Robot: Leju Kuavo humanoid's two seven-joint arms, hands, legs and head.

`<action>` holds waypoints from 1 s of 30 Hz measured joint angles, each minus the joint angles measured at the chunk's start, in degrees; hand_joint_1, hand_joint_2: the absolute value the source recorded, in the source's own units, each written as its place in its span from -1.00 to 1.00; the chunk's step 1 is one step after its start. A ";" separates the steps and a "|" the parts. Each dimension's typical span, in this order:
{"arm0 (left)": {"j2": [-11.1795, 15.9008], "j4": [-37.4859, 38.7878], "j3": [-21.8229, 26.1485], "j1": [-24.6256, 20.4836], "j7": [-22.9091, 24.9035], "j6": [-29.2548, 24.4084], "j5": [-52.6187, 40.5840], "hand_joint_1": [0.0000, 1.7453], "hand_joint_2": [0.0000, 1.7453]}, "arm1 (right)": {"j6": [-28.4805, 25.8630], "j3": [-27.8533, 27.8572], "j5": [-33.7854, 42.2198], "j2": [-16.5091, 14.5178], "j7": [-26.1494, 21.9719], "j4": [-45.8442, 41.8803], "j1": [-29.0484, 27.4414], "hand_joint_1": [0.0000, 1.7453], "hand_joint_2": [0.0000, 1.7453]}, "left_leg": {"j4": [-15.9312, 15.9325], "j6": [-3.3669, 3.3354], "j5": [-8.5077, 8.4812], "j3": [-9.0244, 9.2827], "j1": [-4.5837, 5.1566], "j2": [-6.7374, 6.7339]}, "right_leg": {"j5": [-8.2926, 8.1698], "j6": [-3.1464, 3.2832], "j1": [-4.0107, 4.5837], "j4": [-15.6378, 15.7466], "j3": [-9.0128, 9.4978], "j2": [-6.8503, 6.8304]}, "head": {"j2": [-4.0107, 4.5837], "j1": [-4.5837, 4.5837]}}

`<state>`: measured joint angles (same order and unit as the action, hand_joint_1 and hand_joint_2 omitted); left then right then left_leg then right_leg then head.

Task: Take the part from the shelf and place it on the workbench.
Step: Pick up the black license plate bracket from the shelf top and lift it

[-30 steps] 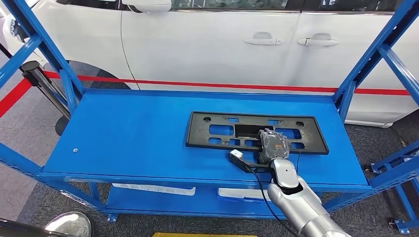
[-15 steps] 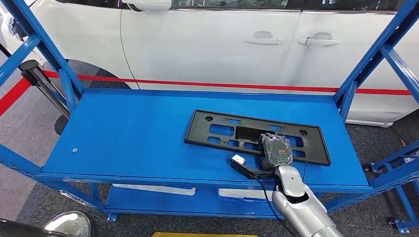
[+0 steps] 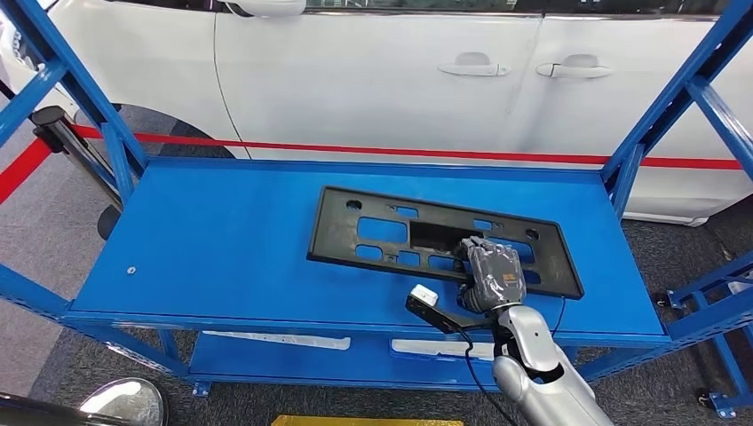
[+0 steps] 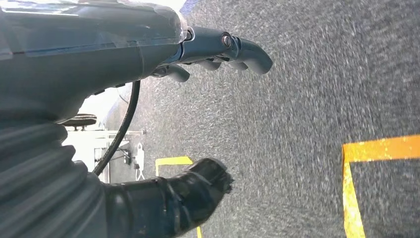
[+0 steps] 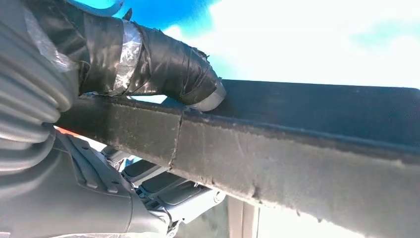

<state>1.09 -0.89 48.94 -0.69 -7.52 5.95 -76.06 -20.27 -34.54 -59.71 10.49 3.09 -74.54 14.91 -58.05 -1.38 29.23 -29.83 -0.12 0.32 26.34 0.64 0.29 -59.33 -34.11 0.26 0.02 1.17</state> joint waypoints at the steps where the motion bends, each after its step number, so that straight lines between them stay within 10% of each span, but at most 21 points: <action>1: 0.00 0.07 0.00 0.07 0.01 -0.35 0.20 -1.00 1.00 | 0.91 0.27 1.53 0.51 -0.48 -3.37 -0.26 1.00 1.00 | 0.00 0.00 0.00 -0.02 0.00 0.00 | 0.00 0.00 -0.01 -0.01 -0.03 0.00 | 0.00 0.01; 13: -0.07 0.30 -0.09 0.29 1.32 -1.22 1.56 -1.00 1.00 | 5.10 4.38 6.78 8.77 -9.41 -30.39 -0.79 1.00 1.00 | 0.74 -1.10 -0.60 0.14 0.13 -0.06 | 0.19 -0.86 -0.41 -0.17 -0.07 -0.10 | 0.00 -0.01; 18: -0.23 0.30 -0.16 0.18 1.39 -1.19 1.69 -1.00 1.00 | 4.59 4.19 5.50 10.55 -9.68 -33.24 -1.54 1.00 1.00 | 1.60 -1.79 -1.23 0.58 -0.27 -0.25 | 6.79 -2.10 -1.18 -14.06 -6.69 -0.10 | 0.00 -0.07; 20: -0.30 0.30 -0.17 0.18 1.42 -1.17 1.75 -1.00 1.00 | 4.51 4.16 5.34 10.96 -9.70 -33.60 -1.88 1.00 1.00 | 1.17 -1.52 -1.03 0.57 -0.51 -0.23 | 4.94 -2.65 -1.78 -13.96 -6.78 -0.17 | 0.00 -0.07; 23: -0.34 0.30 -0.24 0.18 1.62 -0.81 1.87 -1.00 1.00 | 3.77 3.89 4.83 11.47 -9.71 -34.07 -1.94 1.00 1.00 | -0.18 -0.39 -0.04 0.13 -0.87 -0.03 | 0.31 -3.22 -2.32 -4.36 -2.12 -0.24 | 0.00 -0.14; 30: -0.73 -0.39 -0.51 0.41 2.05 2.07 2.00 -1.00 1.00 | 8.64 2.01 15.67 11.75 -11.62 -34.90 -0.93 1.00 1.00 | -4.48 1.51 3.49 -2.18 -0.92 0.01 | -0.23 -0.23 -1.98 -1.71 -2.07 -0.21 | 0.00 -0.20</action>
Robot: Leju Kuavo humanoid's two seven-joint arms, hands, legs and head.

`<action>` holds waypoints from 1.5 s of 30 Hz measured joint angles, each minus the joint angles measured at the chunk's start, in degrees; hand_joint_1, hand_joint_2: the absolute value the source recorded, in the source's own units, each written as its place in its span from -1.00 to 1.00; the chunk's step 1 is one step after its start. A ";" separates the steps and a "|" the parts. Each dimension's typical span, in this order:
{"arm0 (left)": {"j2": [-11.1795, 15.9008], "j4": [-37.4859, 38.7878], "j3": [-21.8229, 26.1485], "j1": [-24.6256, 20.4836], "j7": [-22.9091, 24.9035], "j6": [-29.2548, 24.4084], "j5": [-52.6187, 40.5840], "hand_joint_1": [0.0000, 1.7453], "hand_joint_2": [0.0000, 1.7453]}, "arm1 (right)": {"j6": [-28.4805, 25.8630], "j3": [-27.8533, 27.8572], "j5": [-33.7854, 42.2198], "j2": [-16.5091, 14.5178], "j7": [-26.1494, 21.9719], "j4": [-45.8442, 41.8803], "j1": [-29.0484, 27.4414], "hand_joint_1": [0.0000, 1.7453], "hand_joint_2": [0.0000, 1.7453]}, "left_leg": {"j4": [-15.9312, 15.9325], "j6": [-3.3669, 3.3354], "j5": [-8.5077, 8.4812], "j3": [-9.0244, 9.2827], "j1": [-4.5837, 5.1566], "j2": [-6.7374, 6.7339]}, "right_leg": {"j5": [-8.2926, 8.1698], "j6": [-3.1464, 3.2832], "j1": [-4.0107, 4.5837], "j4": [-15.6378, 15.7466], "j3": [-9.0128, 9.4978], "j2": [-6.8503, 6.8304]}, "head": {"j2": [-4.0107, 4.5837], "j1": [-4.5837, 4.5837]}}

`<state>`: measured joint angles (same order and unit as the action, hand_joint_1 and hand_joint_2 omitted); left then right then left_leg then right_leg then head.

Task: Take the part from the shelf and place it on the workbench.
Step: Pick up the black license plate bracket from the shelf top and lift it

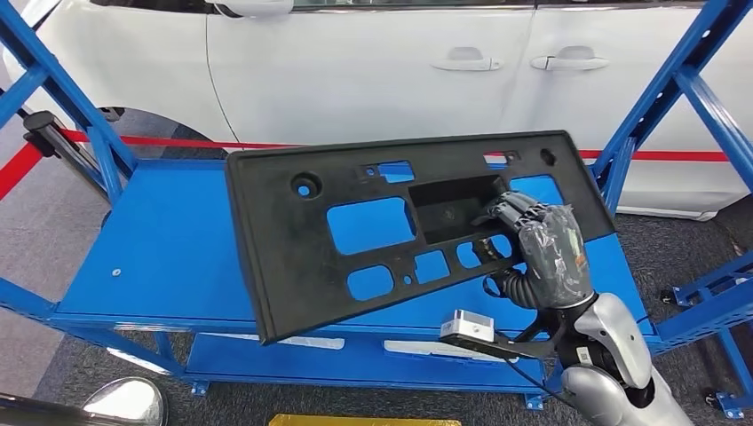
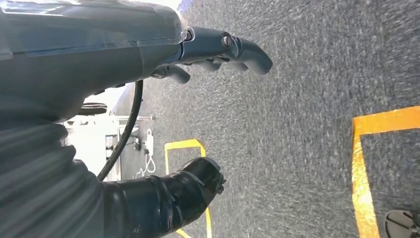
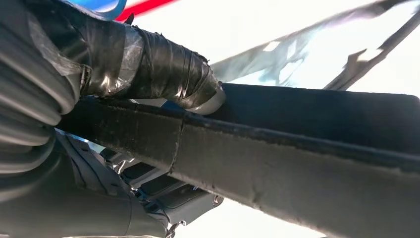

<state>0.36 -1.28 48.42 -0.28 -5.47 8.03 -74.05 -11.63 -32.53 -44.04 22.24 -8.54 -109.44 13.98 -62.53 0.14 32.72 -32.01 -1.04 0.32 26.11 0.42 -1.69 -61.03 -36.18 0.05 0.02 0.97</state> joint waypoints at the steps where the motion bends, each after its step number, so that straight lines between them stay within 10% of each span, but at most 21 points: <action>1: -0.02 -0.27 -0.09 0.02 -0.04 0.35 -0.08 -1.00 1.00 | 2.16 -0.58 2.25 0.08 -1.14 -0.31 0.58 1.00 1.00 | -3.10 0.15 2.15 -1.24 -0.05 -0.03 | -0.22 0.39 0.12 0.06 -0.24 -0.05 | 0.00 0.01; 3: 0.07 -0.82 -0.39 0.04 -0.31 1.08 -0.25 -1.00 1.00 | 6.14 -2.42 5.78 0.46 -4.29 -0.97 2.06 1.00 1.00 | -10.15 0.26 5.64 -3.94 -0.05 -0.03 | -0.67 0.94 0.50 0.07 -0.88 -0.13 | 0.00 0.01; 5: 0.31 -1.25 -0.71 0.11 -0.67 1.81 -0.16 -1.00 1.00 | 8.09 -5.06 6.69 0.90 -6.92 -1.76 4.20 1.00 1.00 | -11.60 -0.03 5.23 -3.89 0.01 -0.03 | -1.20 1.23 0.96 0.05 -1.50 -0.17 | 0.00 0.01; 9: 1.33 -1.48 -0.92 0.16 -1.38 2.65 0.79 -1.00 1.00 | 8.40 -9.66 5.26 1.08 -6.19 -3.66 11.14 1.00 1.00 | 2.14 -1.67 -0.38 4.16 0.84 -0.28 | -2.52 1.05 1.55 0.13 -2.24 -0.04 | 0.00 0.00; 13: 2.44 -1.41 -0.96 0.29 -2.19 2.57 1.45 -1.00 1.00 | 8.31 -12.89 5.02 1.09 -4.06 -4.90 17.76 1.00 1.00 | 5.35 -2.01 -2.55 4.41 1.25 -0.57 | -4.16 -0.27 1.23 0.97 -2.51 -0.20 | 0.00 0.02; 19: 2.98 -1.09 -1.02 0.46 -2.61 2.15 1.82 -1.00 1.00 | 8.33 -15.11 5.12 1.14 -3.42 -5.07 22.36 1.00 1.00 | 6.04 -2.92 -6.88 0.28 0.63 -0.97 | 7.06 -1.71 0.87 -12.39 -5.37 -0.07 | 0.00 -0.07; 21: 3.02 -0.96 -1.03 0.47 -2.64 2.14 1.87 -1.00 1.00 | 8.33 -15.50 5.13 1.15 -3.30 -5.07 22.82 1.00 1.00 | 5.07 -2.71 -7.57 -1.64 0.55 -0.96 | 5.52 -2.07 0.59 -12.72 -3.25 -0.09 | 0.00 -0.08; 25: 3.13 -0.65 -1.06 0.41 -2.99 1.94 1.96 -1.00 1.00 | 8.21 -16.10 5.13 1.15 -3.19 -5.09 24.29 1.00 1.00 | 2.92 -1.65 -8.53 -4.47 0.56 -0.84 | 4.13 -1.62 0.65 -0.21 6.01 -0.02 | 0.00 -0.04; 28: 3.51 -0.23 -1.15 0.44 -3.58 1.86 2.07 -1.00 1.00 | 7.76 -16.65 5.12 1.17 -3.18 -5.11 25.38 1.00 1.00 | 2.80 -0.49 -9.48 -4.87 0.53 -0.75 | 3.76 -0.22 0.94 1.14 5.82 -0.05 | 0.00 -0.04; 34: 4.22 0.16 -1.24 0.53 -4.27 2.15 2.23 -1.00 1.00 | 6.39 -17.59 5.12 1.19 -3.16 -5.03 26.41 1.00 1.00 | -10.65 1.00 1.79 -8.67 0.22 -0.56 | -0.09 1.64 0.86 1.44 1.61 -0.38 | 0.00 -0.01; 36: 4.36 0.19 -1.25 0.47 -4.39 2.16 2.18 -1.00 1.00 | 6.09 -17.72 5.21 1.20 -3.18 -5.00 26.41 1.00 1.00 | -12.09 0.98 0.36 -7.08 0.23 -0.56 | -1.37 1.51 0.95 1.09 -0.34 -0.38 | 0.00 0.00; 38: 4.47 0.22 -1.31 0.38 -4.46 2.16 2.09 -1.00 1.00 | 5.58 -17.75 5.32 1.21 -3.29 -5.00 26.43 1.00 1.00 | -6.25 0.53 -2.24 -1.89 0.27 -0.51 | -2.44 1.25 0.97 0.68 -1.97 -0.39 | 0.00 0.01; 41: 4.72 0.34 -1.53 0.23 -4.50 2.17 2.08 -1.00 1.00 | 4.84 -17.76 5.36 1.23 -3.82 -4.98 26.75 1.00 1.00 | 3.94 -0.42 -1.37 4.86 0.78 -0.34 | -3.98 0.39 1.04 0.63 -2.85 -0.52 | 0.00 -0.01; 45: 4.84 0.53 -1.95 0.10 -4.61 2.41 2.23 -1.00 1.00 | 4.04 -17.79 5.81 1.31 -4.42 -4.85 27.13 1.00 1.00 | 5.75 -2.00 -3.62 3.77 0.65 -0.64 | -3.60 -0.89 1.01 0.40 -3.64 -0.41 | 0.00 -0.07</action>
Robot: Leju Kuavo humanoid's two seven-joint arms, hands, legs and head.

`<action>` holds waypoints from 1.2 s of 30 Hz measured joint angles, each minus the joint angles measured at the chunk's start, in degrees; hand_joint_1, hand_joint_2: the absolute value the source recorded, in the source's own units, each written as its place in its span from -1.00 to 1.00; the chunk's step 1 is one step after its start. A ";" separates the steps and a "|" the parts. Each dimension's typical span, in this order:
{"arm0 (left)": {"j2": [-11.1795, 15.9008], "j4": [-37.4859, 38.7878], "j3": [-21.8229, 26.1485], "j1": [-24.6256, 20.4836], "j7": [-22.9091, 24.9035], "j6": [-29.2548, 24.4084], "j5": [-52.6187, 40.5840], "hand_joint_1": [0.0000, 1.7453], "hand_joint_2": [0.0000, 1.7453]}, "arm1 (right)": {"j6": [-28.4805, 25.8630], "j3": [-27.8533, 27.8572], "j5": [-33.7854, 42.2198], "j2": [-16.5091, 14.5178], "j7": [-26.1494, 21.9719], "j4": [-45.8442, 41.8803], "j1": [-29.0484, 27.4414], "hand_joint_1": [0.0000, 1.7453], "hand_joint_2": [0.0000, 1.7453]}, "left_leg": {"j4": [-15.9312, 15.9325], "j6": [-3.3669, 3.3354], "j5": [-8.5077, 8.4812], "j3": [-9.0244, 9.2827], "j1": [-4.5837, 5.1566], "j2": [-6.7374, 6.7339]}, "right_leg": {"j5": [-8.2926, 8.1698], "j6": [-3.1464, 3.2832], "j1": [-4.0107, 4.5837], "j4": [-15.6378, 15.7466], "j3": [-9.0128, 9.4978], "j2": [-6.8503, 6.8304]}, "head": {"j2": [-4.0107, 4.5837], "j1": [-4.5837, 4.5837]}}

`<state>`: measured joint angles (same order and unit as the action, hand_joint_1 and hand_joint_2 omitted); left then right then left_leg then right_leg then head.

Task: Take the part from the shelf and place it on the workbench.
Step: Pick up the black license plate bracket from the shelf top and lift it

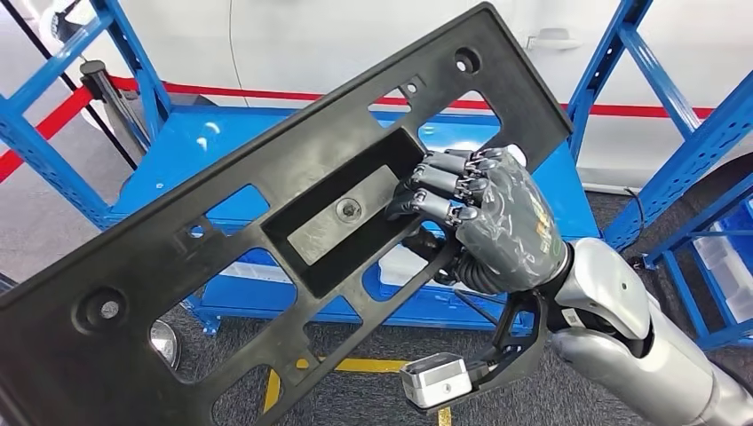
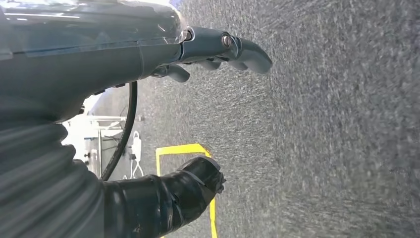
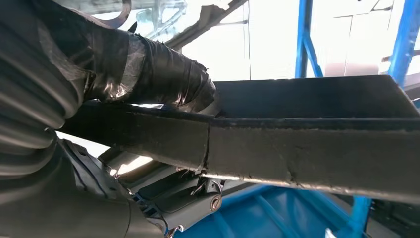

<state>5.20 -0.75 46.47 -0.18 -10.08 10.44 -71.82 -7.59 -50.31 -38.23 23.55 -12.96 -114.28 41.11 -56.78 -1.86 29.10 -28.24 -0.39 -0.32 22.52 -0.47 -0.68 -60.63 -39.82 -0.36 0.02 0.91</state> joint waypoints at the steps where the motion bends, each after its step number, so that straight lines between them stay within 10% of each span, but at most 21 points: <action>1: 0.00 0.04 -0.13 -0.04 -0.01 0.07 0.01 -1.00 1.00 | -0.19 0.00 0.17 0.03 -0.13 0.03 -0.02 1.00 1.00 | 0.21 -0.46 -0.90 -0.73 -0.16 -0.20 | 2.51 -0.19 0.01 -1.85 -0.65 0.12 | 0.00 -0.05; 4: -0.06 0.11 -0.45 -0.01 0.00 0.18 0.21 -1.00 1.00 | -0.19 -0.13 -0.48 0.14 0.16 0.14 -0.01 1.00 1.00 | -0.04 -0.96 -3.15 -3.65 -0.07 -0.45 | 10.31 -0.58 -0.10 -11.80 -2.37 0.25 | 0.00 -0.12; 6: -0.08 0.14 -0.55 0.03 0.08 0.19 0.49 -1.00 1.00 | 0.20 -0.55 -1.19 0.21 1.26 0.26 0.01 1.00 1.00 | -0.52 -0.85 -4.46 -5.82 -0.05 -0.49 | 9.20 -0.73 -0.13 -14.94 -1.21 0.24 | 0.00 -0.13; 8: -0.09 0.19 -0.63 0.03 0.17 0.19 0.73 -1.00 1.00 | 0.57 -0.98 -1.43 0.22 2.30 0.34 0.12 1.00 1.00 | -1.39 -0.59 -5.51 -7.96 -0.07 -0.46 | 6.31 -0.58 -0.18 -10.71 3.63 0.24 | 0.00 -0.12; 10: -0.14 0.30 -0.67 0.09 0.34 0.16 0.92 -1.00 1.00 | 1.27 -1.29 -1.54 0.20 3.75 0.37 0.38 1.00 1.00 | -2.24 -0.09 -6.31 -9.38 0.08 -0.34 | 7.23 -0.18 0.04 -2.70 9.67 0.25 | 0.00 -0.08; 12: -0.21 0.40 -0.70 0.19 0.75 -0.05 1.04 -1.00 1.00 | 2.66 -1.58 -1.81 0.15 6.22 0.60 0.68 1.00 1.00 | -2.43 0.55 -7.24 -9.83 0.18 -0.27 | 8.77 0.27 0.38 1.48 11.97 0.31 | 0.00 -0.11; 15: -0.34 0.55 -0.74 0.33 1.31 -0.55 1.35 -1.00 1.00 | 4.31 -1.91 -3.22 -0.15 10.28 1.89 0.66 1.00 1.00 | -2.72 1.55 -6.97 -10.63 0.01 -0.10 | 7.03 1.52 0.13 2.05 10.40 0.14 | 0.00 -0.14; 19: -0.51 0.64 -0.76 0.47 1.77 -0.79 1.68 -1.00 1.00 | -0.84 -1.52 -8.20 0.78 9.73 5.43 -4.68 1.00 1.00 | -13.93 2.51 3.52 -13.50 -0.32 0.00 | 4.09 2.46 -0.02 2.18 7.14 -0.34 | 0.00 -0.03; 21: -0.58 0.66 -0.78 0.53 2.08 -0.92 1.87 -1.00 1.00 | -5.36 -0.72 -9.60 2.31 8.02 7.58 -9.18 1.00 1.00 | -18.59 2.79 3.65 -13.09 -0.45 -0.01 | 2.82 2.29 -0.03 1.80 5.25 -0.61 | 0.00 -0.03; 23: -0.61 0.67 -0.79 0.61 2.36 -1.10 2.02 -1.00 1.00 | -7.47 0.62 -9.87 3.65 7.50 8.92 -12.41 1.00 1.00 | -15.68 2.85 0.55 -9.13 -0.65 0.01 | 1.73 1.96 -0.11 1.17 3.18 -0.68 | 0.00 -0.03; 26: -0.60 0.68 -0.82 0.64 2.58 -1.28 2.07 -1.00 1.00 | -7.53 2.78 -9.85 4.79 7.63 9.79 -14.63 1.00 1.00 | -3.86 2.28 1.18 -0.79 -0.53 0.36 | 0.27 1.01 -0.09 0.38 1.23 -0.43 | 0.00 -0.05; 29: -0.62 0.77 -1.02 0.59 2.70 -1.37 2.10 -1.00 1.00 | -6.94 3.81 -9.88 5.36 7.99 10.05 -15.89 1.00 1.00 | -0.97 1.28 1.13 -0.11 -0.28 0.40 | -1.30 -0.13 -0.17 0.94 0.85 -0.24 | 0.00 -0.12; 31: -0.63 0.82 -1.21 0.44 2.78 -1.43 2.17 -1.00 1.00 | -6.90 4.50 -10.05 5.98 8.09 10.15 -17.12 1.00 1.00 | -0.55 0.24 -0.29 -1.02 -0.47 0.17 | 1.00 -0.65 -0.26 -0.40 0.04 -0.01 | 0.00 -0.14; 34: -0.63 0.85 -1.56 0.46 2.81 -1.51 2.25 -1.00 1.00 | -7.13 5.96 -10.78 7.09 7.58 10.25 -19.27 1.00 1.00 | -0.65 -0.72 -2.28 -3.30 -0.33 -0.05 | 9.42 -0.93 -0.31 -9.23 -2.02 0.15 | 0.00 -0.18; 36: -0.64 0.86 -1.81 0.54 2.81 -1.52 2.27 -1.00 1.00 | -7.33 6.89 -11.42 7.63 7.01 10.28 -20.65 1.00 1.00 | -1.13 -0.77 -3.37 -5.22 -0.10 -0.11 | 10.18 -0.99 -0.27 -14.07 -1.75 0.16 | 0.00 -0.17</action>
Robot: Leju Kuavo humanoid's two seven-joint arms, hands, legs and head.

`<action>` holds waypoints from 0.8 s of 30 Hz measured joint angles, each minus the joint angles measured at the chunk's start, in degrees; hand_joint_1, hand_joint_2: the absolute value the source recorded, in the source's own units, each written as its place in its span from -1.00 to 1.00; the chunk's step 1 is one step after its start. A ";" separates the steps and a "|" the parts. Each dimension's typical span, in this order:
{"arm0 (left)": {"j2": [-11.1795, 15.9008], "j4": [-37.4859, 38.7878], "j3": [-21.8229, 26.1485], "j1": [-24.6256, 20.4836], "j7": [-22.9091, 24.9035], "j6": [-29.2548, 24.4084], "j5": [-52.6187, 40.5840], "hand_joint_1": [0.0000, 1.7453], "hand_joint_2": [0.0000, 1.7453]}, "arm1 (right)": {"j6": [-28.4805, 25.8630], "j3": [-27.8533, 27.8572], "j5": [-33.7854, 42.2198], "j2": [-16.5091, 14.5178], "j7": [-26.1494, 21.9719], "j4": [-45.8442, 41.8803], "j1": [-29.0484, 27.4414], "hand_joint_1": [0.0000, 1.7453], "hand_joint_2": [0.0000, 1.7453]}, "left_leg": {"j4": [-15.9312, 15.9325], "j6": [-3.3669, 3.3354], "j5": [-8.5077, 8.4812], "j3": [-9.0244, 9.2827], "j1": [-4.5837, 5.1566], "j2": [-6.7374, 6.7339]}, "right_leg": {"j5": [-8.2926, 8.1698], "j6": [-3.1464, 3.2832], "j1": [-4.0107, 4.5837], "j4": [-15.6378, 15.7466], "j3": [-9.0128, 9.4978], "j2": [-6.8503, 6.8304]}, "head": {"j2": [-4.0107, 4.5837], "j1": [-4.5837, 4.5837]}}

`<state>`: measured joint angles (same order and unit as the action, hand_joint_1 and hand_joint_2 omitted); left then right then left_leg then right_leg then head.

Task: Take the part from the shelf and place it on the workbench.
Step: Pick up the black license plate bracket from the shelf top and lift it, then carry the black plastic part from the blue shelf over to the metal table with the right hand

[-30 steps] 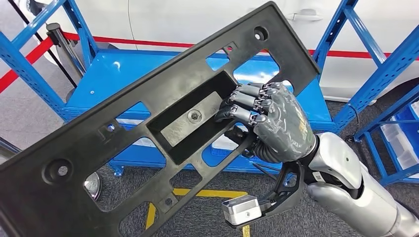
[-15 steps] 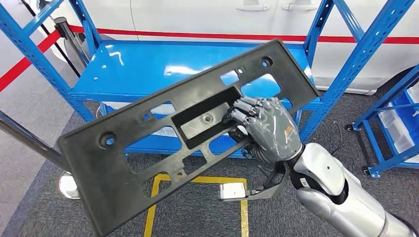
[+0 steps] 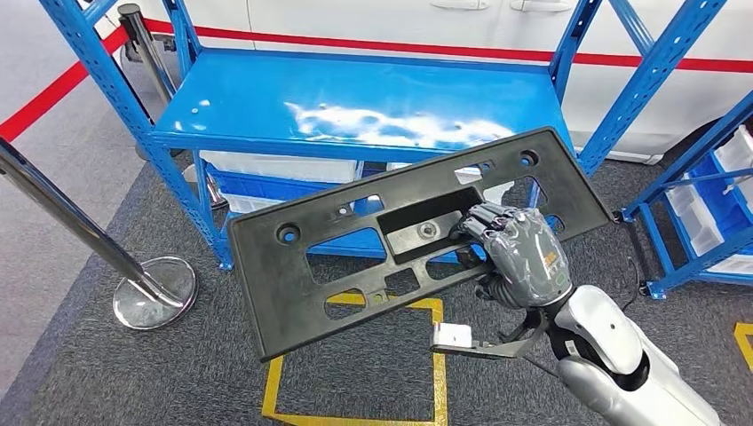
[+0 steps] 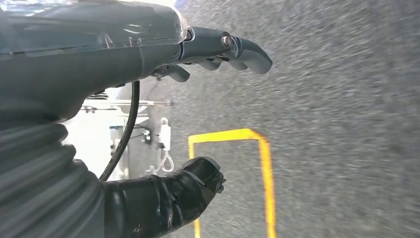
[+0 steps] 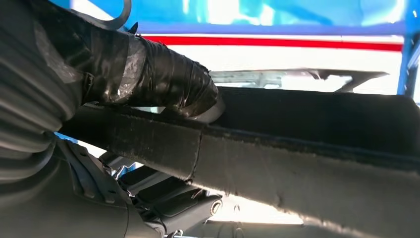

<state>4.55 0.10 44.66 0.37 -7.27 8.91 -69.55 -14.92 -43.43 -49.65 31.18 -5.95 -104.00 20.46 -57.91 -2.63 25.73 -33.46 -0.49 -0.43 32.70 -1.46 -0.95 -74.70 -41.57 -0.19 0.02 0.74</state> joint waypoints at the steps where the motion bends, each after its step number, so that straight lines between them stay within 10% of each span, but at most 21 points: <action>1: -0.01 0.01 -0.12 -0.01 0.00 -0.01 0.02 -1.00 1.00 | -0.10 0.38 -0.25 0.25 -0.25 0.00 -0.57 1.00 1.00 | -0.35 0.05 -0.48 -1.01 0.08 -0.02 | -1.37 0.08 0.03 0.00 1.30 0.00 | 0.00 0.01; 5: -0.09 0.02 -0.42 -0.20 -0.04 -0.11 0.11 -1.00 1.00 | -0.62 1.97 -0.64 1.16 -0.71 -0.40 -2.22 1.00 1.00 | -1.49 0.62 -2.11 -3.68 0.33 -0.04 | -2.68 1.00 0.46 12.80 11.61 0.01 | 0.00 0.04; 7: -0.15 0.03 -0.54 -0.12 -0.04 -0.24 0.29 -1.00 1.00 | -0.88 3.03 -0.57 1.55 -0.72 -0.68 -3.04 1.00 1.00 | -1.16 1.20 -3.16 -3.85 0.32 -0.04 | -2.07 1.35 0.84 15.92 13.19 0.05 | 0.00 0.05; 10: -0.21 0.08 -0.75 0.01 0.02 -0.32 0.51 -1.00 1.00 | -0.96 3.86 -0.38 1.82 -0.71 -0.80 -3.80 1.00 1.00 | -1.58 2.14 -2.46 -4.64 0.40 0.16 | -3.93 2.33 0.33 17.02 11.87 -0.20 | 0.01 0.07; 14: -0.30 0.10 -0.90 0.09 0.21 -0.40 0.96 -1.00 1.00 | -0.10 4.66 -0.35 1.85 0.13 -1.08 -4.93 1.00 1.00 | -12.39 3.13 7.17 -6.83 0.00 0.23 | -6.27 3.13 0.18 17.00 9.20 -0.56 | 0.00 0.21; 16: -0.33 0.11 -1.06 0.01 0.26 -0.39 1.37 -1.00 1.00 | 0.27 5.41 -0.01 1.85 1.00 -1.18 -5.80 1.00 1.00 | -15.23 3.50 6.15 -5.74 -0.21 0.19 | -7.02 3.14 0.18 16.37 7.57 -1.18 | 0.01 0.22; 18: -0.36 0.10 -1.19 -0.10 0.22 -0.39 1.85 -1.00 1.00 | 0.24 6.60 0.94 1.85 1.54 -1.55 -6.88 1.00 1.00 | -11.15 3.69 3.10 -1.63 -0.39 -0.53 | -7.47 2.92 0.14 15.43 6.07 -1.90 | 0.01 0.23; 21: -0.32 0.09 -1.33 -0.23 0.14 -0.40 2.21 -1.00 1.00 | 0.20 8.60 2.01 2.04 1.66 -2.32 -7.82 1.00 1.00 | -1.56 3.17 3.86 4.55 0.25 -2.12 | -8.17 2.15 0.23 14.47 4.86 -3.20 | 0.00 0.20; 24: -0.33 0.10 -1.48 -0.10 -0.01 -0.39 2.52 -1.00 1.00 | 0.20 9.75 2.93 2.22 1.60 -2.62 -8.33 1.00 1.00 | 0.41 2.11 3.39 4.42 0.42 -1.06 | -8.81 1.13 0.18 14.68 4.48 -3.93 | 0.00 0.14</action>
<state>4.22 0.21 43.18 0.27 -7.28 8.52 -67.03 -14.72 -33.68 -46.72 33.40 -4.35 -106.62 12.14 -57.50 -0.52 29.12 -29.05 -0.07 -1.49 23.88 -0.33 -0.77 -60.02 -37.09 -4.13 0.02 0.88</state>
